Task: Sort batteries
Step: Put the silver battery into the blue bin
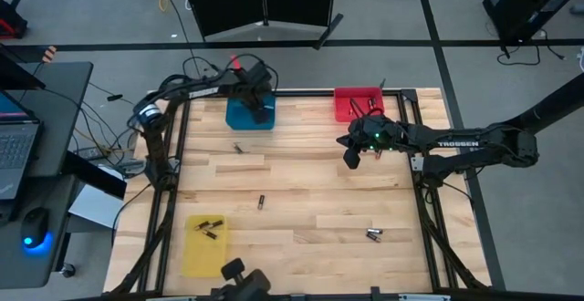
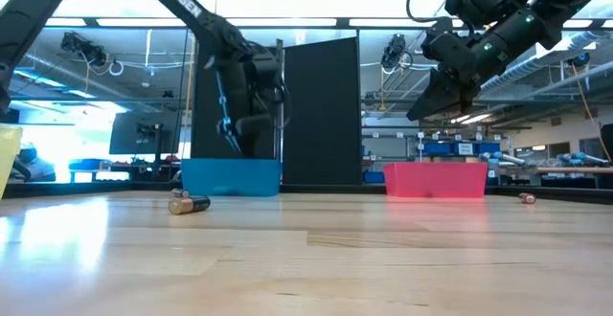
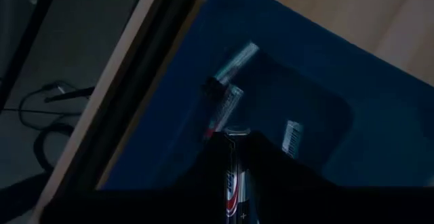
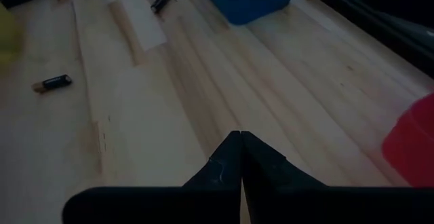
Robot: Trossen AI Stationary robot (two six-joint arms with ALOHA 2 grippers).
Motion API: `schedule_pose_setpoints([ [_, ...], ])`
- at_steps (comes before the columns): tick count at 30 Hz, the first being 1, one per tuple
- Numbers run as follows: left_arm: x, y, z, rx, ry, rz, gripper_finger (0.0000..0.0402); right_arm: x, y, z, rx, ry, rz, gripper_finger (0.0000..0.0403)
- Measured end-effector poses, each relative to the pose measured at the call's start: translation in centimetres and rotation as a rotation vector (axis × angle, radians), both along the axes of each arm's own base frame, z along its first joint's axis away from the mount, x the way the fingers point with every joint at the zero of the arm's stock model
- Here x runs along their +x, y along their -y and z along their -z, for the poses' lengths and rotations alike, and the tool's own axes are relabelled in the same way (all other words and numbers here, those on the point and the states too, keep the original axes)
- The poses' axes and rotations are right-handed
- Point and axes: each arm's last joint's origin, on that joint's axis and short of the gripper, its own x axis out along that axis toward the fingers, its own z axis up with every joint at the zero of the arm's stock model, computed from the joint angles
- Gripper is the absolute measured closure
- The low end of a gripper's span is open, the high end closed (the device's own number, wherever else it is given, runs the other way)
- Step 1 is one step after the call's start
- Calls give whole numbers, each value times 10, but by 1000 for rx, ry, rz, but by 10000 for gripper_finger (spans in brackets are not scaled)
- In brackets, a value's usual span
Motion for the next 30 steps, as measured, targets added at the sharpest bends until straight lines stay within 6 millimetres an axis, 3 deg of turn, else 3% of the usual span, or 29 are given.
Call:
schedule_pose_setpoints([
  [5, 6, -4, 18, -19, -19, -4, 361, 0, 0, 0, 0, 0, -1, 389],
  [24, 11, -9, 46, -58, -47, -48, 360, 0, 0, 0, -3, -1, -3, 389],
  [30, 12, -8, 45, -52, -51, -36, 296, 0, 0, 0, -3, -1, -3, 389],
])
